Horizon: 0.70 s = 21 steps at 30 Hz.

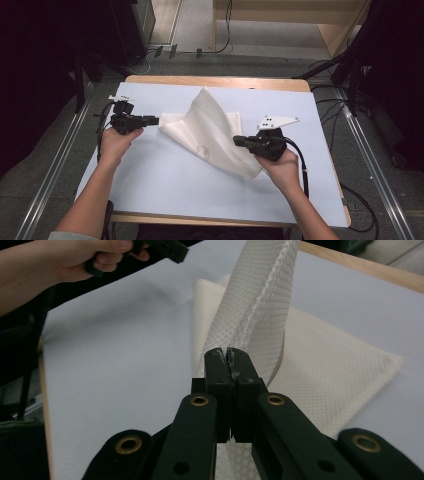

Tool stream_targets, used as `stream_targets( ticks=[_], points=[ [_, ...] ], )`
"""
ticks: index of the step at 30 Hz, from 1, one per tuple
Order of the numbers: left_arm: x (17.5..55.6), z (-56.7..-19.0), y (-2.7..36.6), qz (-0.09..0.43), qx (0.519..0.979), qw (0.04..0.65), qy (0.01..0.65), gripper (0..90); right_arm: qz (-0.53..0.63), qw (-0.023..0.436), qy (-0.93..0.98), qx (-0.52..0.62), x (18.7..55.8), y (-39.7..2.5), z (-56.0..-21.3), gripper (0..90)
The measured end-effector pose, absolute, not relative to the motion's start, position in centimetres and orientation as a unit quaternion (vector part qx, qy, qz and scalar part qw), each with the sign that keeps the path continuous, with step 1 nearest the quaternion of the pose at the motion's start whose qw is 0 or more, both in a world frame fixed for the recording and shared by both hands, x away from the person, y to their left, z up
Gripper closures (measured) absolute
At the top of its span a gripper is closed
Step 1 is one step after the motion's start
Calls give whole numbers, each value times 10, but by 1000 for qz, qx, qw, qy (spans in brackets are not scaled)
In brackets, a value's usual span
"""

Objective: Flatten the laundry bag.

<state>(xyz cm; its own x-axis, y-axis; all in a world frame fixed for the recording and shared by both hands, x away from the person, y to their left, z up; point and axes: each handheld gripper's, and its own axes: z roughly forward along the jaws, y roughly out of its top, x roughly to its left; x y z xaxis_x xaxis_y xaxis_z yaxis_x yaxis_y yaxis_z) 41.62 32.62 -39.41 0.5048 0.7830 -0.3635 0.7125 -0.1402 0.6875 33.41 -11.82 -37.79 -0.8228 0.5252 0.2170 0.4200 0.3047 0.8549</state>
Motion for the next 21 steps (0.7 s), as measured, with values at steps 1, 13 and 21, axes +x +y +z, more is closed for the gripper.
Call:
stream_targets(
  ticks=[1, 13, 21],
  points=[
    [416, -394, 329, 42, 753, 428, 498, 691, 515, 43, 806, 289, 332, -114, -377, 900],
    [414, -392, 344, 49, 744, 426, 512, 681, 508, -37, 826, 241, 301, -62, -378, 889],
    [413, -392, 351, 49, 741, 425, 517, 679, 536, -20, 813, 228, 278, -72, -345, 746]
  ],
)
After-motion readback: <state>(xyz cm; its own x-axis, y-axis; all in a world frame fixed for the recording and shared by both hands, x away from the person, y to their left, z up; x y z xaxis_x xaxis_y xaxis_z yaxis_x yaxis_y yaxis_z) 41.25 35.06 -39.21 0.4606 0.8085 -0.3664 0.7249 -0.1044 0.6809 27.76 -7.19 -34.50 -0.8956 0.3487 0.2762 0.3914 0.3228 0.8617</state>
